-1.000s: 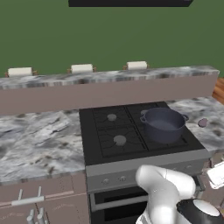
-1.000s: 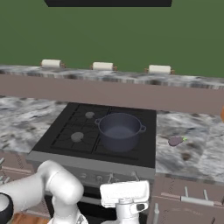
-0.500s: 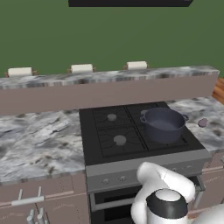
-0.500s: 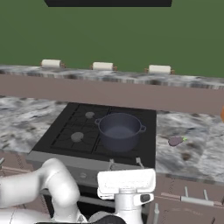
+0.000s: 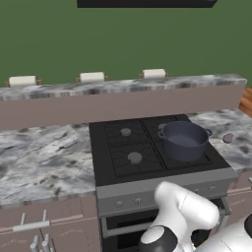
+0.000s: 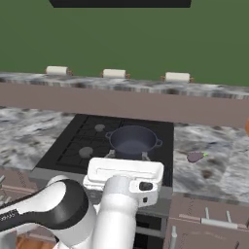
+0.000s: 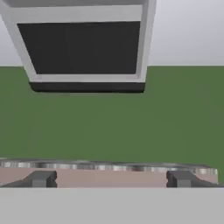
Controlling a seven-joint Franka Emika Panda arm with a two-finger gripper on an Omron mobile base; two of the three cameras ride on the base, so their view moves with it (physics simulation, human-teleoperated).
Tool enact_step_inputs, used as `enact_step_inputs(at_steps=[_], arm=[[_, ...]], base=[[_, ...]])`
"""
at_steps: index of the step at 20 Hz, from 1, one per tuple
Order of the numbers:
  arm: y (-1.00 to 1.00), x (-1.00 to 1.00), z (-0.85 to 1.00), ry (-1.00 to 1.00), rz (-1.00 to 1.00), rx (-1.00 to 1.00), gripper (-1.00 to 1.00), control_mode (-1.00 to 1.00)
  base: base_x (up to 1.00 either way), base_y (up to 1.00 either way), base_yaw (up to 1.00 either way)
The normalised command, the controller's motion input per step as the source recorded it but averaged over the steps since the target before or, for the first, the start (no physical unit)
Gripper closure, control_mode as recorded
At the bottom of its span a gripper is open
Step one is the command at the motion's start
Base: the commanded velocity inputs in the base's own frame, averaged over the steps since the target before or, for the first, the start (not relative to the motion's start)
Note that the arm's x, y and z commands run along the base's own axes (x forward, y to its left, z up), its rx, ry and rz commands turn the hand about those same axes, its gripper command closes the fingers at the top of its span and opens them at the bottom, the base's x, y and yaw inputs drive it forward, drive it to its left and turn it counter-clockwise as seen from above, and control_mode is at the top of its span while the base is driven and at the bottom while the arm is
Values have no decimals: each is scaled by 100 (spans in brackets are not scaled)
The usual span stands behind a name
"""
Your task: Turn on the burner for the pot on the stove. Wait thirty seconds for the pot to heat up. Then add the eggplant to the pot.
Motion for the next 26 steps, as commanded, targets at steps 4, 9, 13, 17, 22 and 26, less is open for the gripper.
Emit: enact_step_inputs(at_steps=[4,9,13,17,22,26], arm=[[10,7,4,41,0,-6,-100,-100],[0,0,0,0,0,0,-100,-100],[0,0,0,0,0,0,-100,-100],[0,0,0,0,0,0,-100,-100],[0,0,0,0,0,0,-100,-100],[0,0,0,0,0,0,-100,-100]], base=[[0,0,0],[0,0,0],[0,0,0],[0,0,0],[0,0,0],[0,0,0]])
